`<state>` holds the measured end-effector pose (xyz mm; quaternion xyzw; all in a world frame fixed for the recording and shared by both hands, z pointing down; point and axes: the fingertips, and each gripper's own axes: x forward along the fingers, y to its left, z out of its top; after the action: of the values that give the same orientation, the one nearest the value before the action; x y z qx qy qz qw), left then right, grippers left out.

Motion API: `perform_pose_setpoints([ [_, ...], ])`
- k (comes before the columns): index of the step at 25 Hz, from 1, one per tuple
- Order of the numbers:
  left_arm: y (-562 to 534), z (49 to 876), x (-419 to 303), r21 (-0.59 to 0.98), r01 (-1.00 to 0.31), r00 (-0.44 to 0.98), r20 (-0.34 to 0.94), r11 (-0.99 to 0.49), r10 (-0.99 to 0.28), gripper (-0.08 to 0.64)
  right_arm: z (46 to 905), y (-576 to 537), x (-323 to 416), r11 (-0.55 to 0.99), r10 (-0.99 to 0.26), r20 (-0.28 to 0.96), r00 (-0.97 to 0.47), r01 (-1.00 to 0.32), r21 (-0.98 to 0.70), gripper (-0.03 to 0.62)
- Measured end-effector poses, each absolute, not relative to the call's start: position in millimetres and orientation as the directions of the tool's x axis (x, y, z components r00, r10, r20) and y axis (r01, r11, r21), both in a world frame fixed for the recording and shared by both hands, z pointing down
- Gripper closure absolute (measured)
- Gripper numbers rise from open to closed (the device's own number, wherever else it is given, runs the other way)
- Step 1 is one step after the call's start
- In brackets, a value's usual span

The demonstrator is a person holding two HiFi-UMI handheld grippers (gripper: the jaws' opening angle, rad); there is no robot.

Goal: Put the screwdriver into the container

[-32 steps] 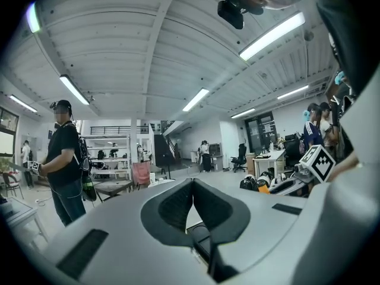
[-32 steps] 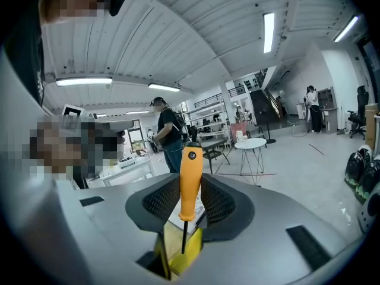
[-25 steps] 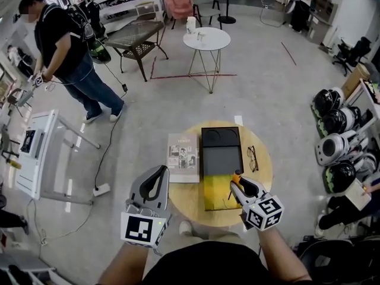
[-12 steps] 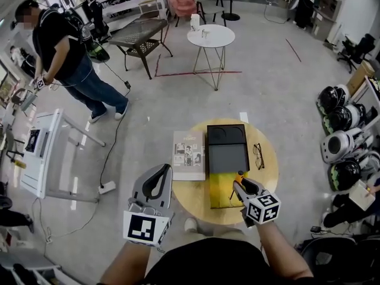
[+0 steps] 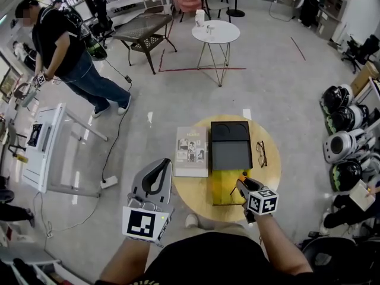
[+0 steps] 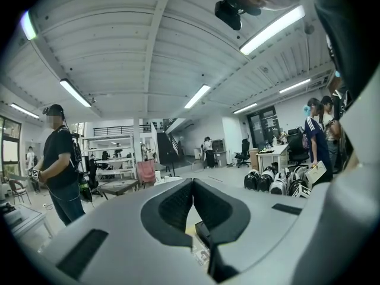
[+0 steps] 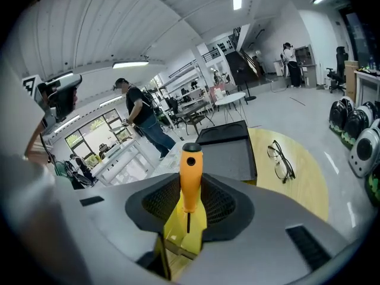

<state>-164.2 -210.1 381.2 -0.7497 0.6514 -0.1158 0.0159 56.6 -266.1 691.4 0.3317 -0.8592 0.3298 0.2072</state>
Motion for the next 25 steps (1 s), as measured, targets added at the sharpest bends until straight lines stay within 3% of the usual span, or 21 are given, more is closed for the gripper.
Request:
perform_pose_setpoints([
  [13, -208, 384, -167, -0.173, -0.977, 0.093, 0.167, -0.122, -0.982, 0.543, 752, -266, 66, 0.440, -0.341, 0.670, -0.660, -0.741, -0.506, 0.469],
  [25, -220, 392, -145, -0.157, -0.978, 0.109, 0.165, -0.135, -0.980, 0.543, 789, -277, 59, 0.434, -0.314, 0.717, -0.622, -0.766, -0.474, 0.469],
])
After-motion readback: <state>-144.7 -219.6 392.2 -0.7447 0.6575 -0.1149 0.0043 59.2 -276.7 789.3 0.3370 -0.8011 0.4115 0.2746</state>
